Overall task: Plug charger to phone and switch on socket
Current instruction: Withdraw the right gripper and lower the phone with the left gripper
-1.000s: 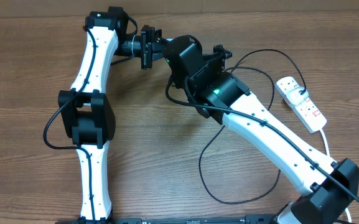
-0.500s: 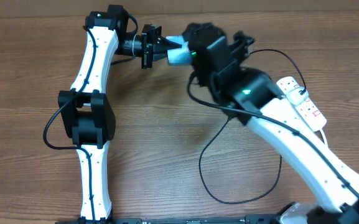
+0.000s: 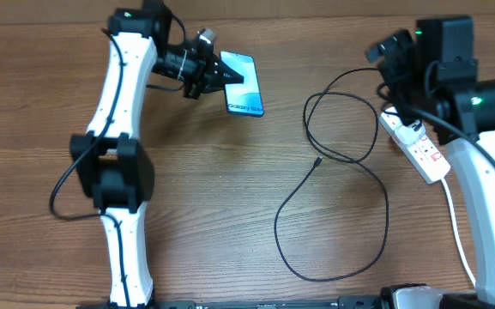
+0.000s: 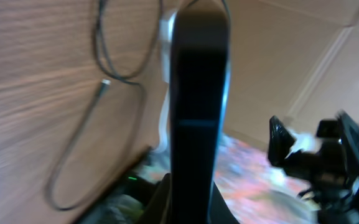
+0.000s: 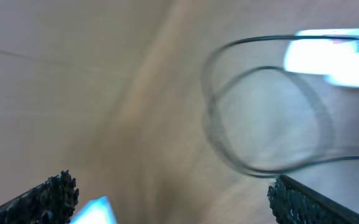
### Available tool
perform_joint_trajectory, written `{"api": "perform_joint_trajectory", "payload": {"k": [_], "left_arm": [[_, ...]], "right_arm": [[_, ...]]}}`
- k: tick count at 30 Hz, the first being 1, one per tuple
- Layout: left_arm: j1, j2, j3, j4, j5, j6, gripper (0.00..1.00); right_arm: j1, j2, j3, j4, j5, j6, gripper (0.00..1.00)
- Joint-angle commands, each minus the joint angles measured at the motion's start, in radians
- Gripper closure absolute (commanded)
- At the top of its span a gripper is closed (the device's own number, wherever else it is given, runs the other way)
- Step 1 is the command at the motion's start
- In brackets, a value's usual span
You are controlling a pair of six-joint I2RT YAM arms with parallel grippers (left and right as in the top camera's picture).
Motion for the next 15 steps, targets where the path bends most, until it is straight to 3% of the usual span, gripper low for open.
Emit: {"api": "perform_joint_trajectory", "payload": {"k": [1, 8, 15], "left_arm": [[0.010, -0.216, 0.017, 0.003, -0.226, 0.039, 0.96], [-0.016, -0.436, 0.017, -0.021, -0.773, -0.102, 0.96], [-0.075, -0.512, 0.017, -0.118, -0.947, -0.148, 0.95]], "right_arm": [[-0.049, 0.008, 0.014, -0.053, -0.067, -0.181, 0.00], [-0.069, 0.038, 0.006, -0.132, -0.068, -0.275, 0.00], [-0.069, 0.073, -0.034, -0.135, -0.068, -0.275, 0.00]]}}
